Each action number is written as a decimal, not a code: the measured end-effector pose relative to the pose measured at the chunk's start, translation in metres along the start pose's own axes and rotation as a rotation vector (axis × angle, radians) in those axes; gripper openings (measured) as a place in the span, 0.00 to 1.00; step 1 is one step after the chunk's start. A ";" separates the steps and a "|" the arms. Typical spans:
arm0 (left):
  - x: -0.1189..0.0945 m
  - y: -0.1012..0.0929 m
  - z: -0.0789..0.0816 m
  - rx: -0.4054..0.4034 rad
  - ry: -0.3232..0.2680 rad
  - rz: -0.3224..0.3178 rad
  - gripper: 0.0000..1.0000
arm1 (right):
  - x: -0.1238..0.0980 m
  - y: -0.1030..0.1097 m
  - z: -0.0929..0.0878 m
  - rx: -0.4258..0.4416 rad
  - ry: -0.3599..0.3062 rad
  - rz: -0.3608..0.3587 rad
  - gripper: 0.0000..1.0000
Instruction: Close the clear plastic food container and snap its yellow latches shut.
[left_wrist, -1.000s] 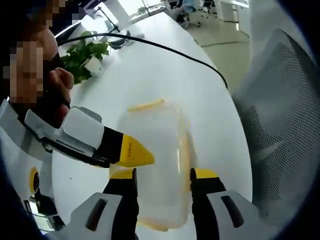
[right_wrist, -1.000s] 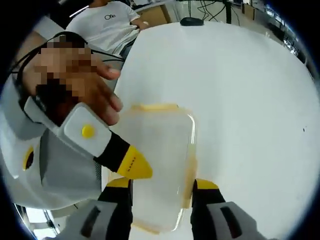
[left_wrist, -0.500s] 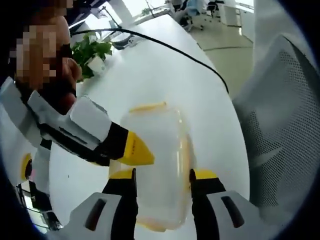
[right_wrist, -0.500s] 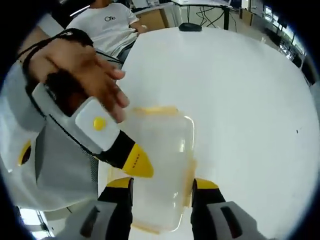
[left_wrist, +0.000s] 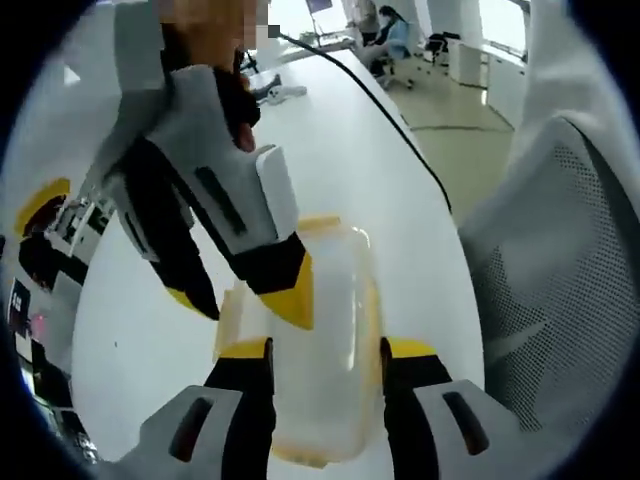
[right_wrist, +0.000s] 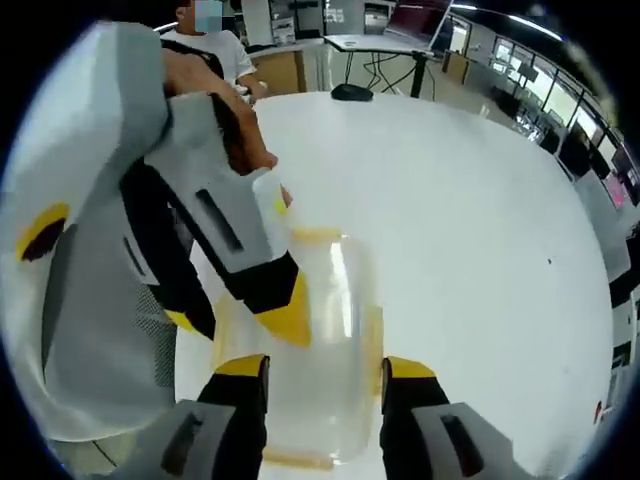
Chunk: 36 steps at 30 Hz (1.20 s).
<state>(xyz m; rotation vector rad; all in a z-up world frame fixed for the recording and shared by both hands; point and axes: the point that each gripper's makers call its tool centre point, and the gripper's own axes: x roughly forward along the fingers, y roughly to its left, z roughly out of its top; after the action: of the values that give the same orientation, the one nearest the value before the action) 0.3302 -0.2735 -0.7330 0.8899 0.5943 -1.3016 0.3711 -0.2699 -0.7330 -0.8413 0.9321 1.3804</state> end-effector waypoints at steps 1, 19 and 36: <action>0.000 0.000 0.000 0.006 -0.006 -0.001 0.40 | 0.000 0.000 0.001 0.003 -0.006 -0.009 0.43; -0.015 0.008 0.008 -0.105 -0.092 -0.036 0.47 | -0.014 0.012 0.011 0.060 -0.185 -0.058 0.45; -0.040 0.030 -0.008 -0.334 -0.214 0.023 0.65 | -0.024 0.025 -0.005 0.198 -0.332 -0.142 0.63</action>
<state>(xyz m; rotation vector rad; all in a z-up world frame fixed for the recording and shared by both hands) 0.3524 -0.2440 -0.6981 0.4756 0.6075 -1.2138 0.3463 -0.2838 -0.7121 -0.4994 0.7227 1.2352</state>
